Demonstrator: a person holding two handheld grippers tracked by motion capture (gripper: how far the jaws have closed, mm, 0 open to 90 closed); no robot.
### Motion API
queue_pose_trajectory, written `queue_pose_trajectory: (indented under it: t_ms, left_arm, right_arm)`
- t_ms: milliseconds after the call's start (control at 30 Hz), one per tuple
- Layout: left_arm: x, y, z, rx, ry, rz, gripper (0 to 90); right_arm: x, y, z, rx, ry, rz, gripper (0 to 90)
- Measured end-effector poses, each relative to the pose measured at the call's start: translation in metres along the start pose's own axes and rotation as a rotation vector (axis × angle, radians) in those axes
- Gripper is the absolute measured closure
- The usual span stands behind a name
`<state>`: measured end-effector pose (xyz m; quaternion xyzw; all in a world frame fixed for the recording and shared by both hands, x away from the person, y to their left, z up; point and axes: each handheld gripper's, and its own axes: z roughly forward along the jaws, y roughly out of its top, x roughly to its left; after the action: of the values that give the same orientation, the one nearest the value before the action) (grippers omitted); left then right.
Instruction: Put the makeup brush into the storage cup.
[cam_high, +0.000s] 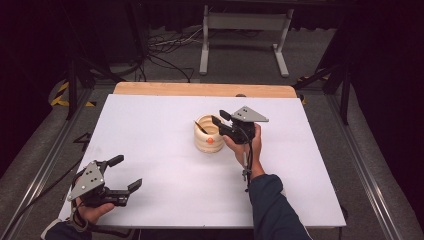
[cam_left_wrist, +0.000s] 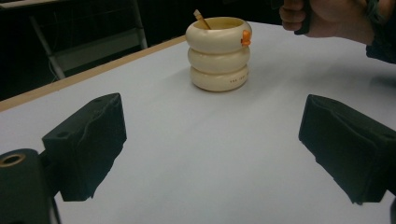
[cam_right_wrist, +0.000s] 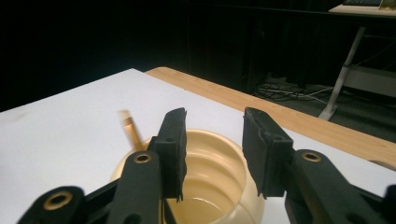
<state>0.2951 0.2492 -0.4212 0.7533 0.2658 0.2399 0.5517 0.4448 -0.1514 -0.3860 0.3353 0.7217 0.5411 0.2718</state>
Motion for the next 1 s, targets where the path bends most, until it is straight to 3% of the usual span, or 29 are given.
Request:
queue_pose_trajectory:
  t_ms: [133,300,433,567,800,1000]
  left_arm:
    - [0.0,0.0,0.001,0.0,0.003,-0.001,8.2]
    - [0.0,0.0,0.001,-0.001,0.01,0.001,8.2]
    - [0.0,0.0,0.001,0.0,0.009,0.001,8.2]
    - [-0.001,0.0,0.001,0.0,0.01,-0.002,8.2]
    - [-0.001,0.0,0.002,0.008,0.008,0.0,8.2]
    - [-0.001,0.0,0.003,0.016,0.015,0.001,8.3]
  right_arm:
    - [0.001,0.001,-0.005,-0.002,-0.01,-0.016,55.0]
    - [0.001,0.005,-0.012,-0.001,-0.017,-0.05,41.1]
    - [0.002,0.006,-0.017,-0.002,-0.035,-0.061,36.3]
    - [0.006,0.009,-0.023,0.008,-0.067,-0.105,26.9]
    - [0.013,0.01,-0.031,-0.004,-0.116,-0.157,18.7]
    - [0.014,0.006,-0.037,0.002,-0.124,-0.16,11.8]
